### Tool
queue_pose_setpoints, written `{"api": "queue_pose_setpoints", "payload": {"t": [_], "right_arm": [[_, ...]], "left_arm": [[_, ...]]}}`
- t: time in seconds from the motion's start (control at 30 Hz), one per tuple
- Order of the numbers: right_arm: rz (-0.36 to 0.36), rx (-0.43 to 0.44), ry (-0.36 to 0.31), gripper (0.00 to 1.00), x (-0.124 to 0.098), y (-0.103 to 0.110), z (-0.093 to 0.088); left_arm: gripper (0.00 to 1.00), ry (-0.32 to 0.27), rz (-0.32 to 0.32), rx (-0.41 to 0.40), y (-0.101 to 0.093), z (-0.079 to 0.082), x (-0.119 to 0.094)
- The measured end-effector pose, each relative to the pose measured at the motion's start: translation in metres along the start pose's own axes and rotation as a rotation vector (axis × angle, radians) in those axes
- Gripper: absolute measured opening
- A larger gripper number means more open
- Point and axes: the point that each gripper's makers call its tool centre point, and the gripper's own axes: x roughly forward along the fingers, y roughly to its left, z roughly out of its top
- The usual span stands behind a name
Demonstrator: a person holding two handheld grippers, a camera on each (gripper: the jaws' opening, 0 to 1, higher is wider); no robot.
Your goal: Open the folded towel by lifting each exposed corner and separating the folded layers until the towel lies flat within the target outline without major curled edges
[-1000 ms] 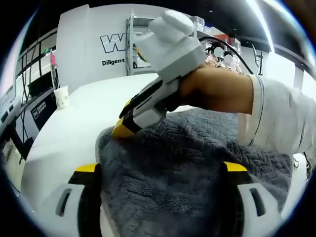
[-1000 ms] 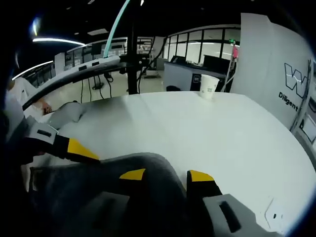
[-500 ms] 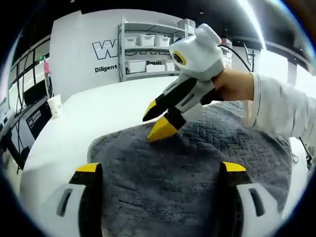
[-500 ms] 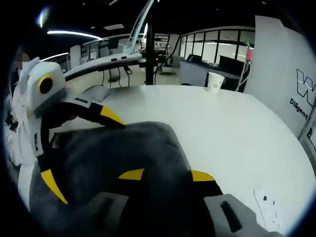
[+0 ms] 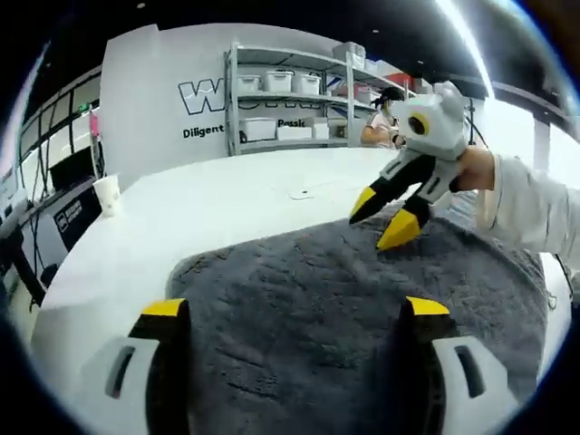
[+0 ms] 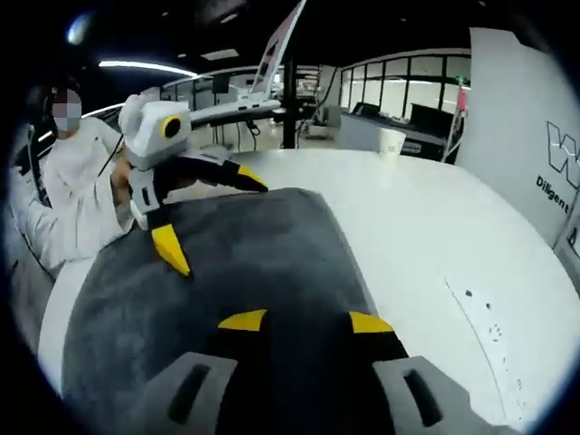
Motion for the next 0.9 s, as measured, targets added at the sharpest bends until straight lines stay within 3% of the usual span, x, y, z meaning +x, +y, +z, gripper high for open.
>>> {"api": "queue_pose_setpoints", "payload": {"t": [0.17, 0.23, 0.33, 0.47, 0.53, 0.57, 0.63, 0.9], "right_arm": [[-0.007, 0.043, -0.028, 0.23, -0.013, -0.007, -0.011], [-0.030, 0.050, -0.031, 0.21, -0.018, -0.009, -0.018], [-0.033, 0.062, -0.049, 0.18, -0.019, -0.011, -0.017], [-0.035, 0.073, -0.066, 0.16, -0.019, -0.012, -0.015], [-0.020, 0.004, -0.011, 0.15, -0.015, -0.006, -0.027], [-0.019, 0.011, -0.022, 0.15, -0.016, -0.006, -0.026], [-0.017, 0.025, -0.044, 0.15, -0.017, -0.007, -0.024], [-0.003, 0.022, -0.079, 0.15, -0.025, -0.014, -0.029]], "left_arm": [[0.93, -0.012, 0.026, 0.025, 0.007, 0.002, 0.006], [0.92, -0.032, -0.008, 0.014, 0.005, 0.006, 0.011], [0.87, -0.045, -0.009, 0.019, 0.008, 0.009, 0.014], [0.90, -0.063, -0.018, 0.046, 0.008, 0.013, 0.017], [0.90, -0.041, -0.024, 0.077, 0.008, 0.011, 0.021], [0.90, -0.007, -0.031, 0.099, 0.007, 0.004, 0.027], [0.90, -0.012, -0.052, 0.041, 0.009, 0.002, 0.030], [0.91, -0.036, -0.049, 0.036, 0.013, 0.004, 0.032]]}}
